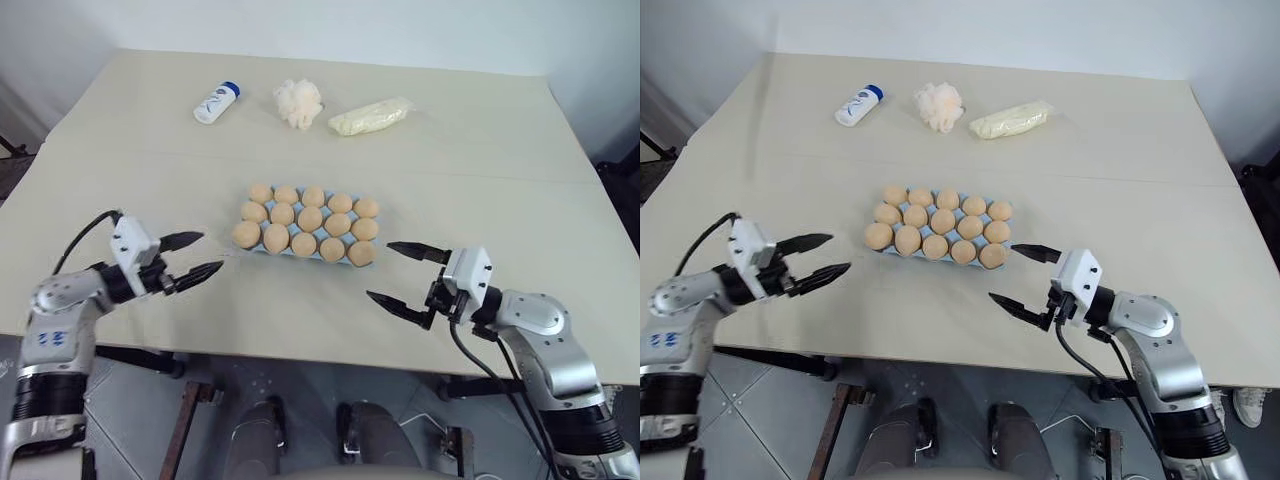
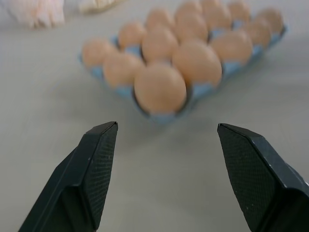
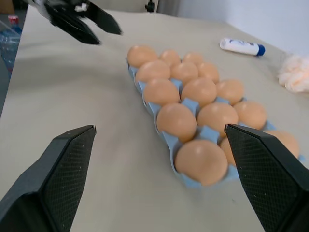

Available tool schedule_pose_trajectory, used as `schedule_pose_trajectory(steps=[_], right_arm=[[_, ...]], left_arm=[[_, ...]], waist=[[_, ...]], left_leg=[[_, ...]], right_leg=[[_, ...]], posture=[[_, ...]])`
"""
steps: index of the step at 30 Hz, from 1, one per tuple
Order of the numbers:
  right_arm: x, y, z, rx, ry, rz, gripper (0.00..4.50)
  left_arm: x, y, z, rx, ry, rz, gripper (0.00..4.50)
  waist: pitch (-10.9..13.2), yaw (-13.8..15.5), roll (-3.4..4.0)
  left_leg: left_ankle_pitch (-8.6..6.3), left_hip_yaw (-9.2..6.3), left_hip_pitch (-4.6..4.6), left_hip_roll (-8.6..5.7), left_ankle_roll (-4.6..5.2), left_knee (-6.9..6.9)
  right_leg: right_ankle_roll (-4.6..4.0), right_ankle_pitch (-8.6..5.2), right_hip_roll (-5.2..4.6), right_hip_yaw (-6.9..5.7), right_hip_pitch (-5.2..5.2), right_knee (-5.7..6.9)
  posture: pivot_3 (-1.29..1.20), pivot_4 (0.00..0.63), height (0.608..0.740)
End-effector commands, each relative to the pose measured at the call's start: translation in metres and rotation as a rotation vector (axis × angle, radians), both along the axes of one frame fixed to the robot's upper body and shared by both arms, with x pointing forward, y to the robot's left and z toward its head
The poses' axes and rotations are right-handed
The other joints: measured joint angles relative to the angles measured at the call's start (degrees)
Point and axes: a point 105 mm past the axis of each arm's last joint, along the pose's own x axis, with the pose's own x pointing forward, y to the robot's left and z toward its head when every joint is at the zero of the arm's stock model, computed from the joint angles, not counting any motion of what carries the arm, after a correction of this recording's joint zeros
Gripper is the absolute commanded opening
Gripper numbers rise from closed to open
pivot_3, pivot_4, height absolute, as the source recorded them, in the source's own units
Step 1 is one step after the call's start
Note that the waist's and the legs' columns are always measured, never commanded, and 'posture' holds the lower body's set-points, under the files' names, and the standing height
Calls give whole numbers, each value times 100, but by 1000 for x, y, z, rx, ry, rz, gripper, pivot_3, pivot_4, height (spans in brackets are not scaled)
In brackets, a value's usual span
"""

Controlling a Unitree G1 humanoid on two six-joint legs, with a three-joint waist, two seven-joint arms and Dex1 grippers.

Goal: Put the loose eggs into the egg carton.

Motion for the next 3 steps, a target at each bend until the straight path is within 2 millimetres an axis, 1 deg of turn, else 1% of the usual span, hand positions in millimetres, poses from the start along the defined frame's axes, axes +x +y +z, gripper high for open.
schedule_pose_trajectory(steps=[1,3], right_arm=[[2,-10,11,7,-30,-20,4500],[8,-15,11,5,-30,-60,4500]], left_arm=[[-5,12,9,36,-37,10,3514],[1,11,14,43,-83,42,3514]], waist=[[0,10,0],[0,23,0]], left_leg=[[0,0,0,0,0,0],[-1,-3,-1,0,-1,-2]], right_leg=[[-2,0,-3,0,0,-1],[-6,-2,-7,-1,0,-5]], posture=[[0,150,740],[0,150,740]])
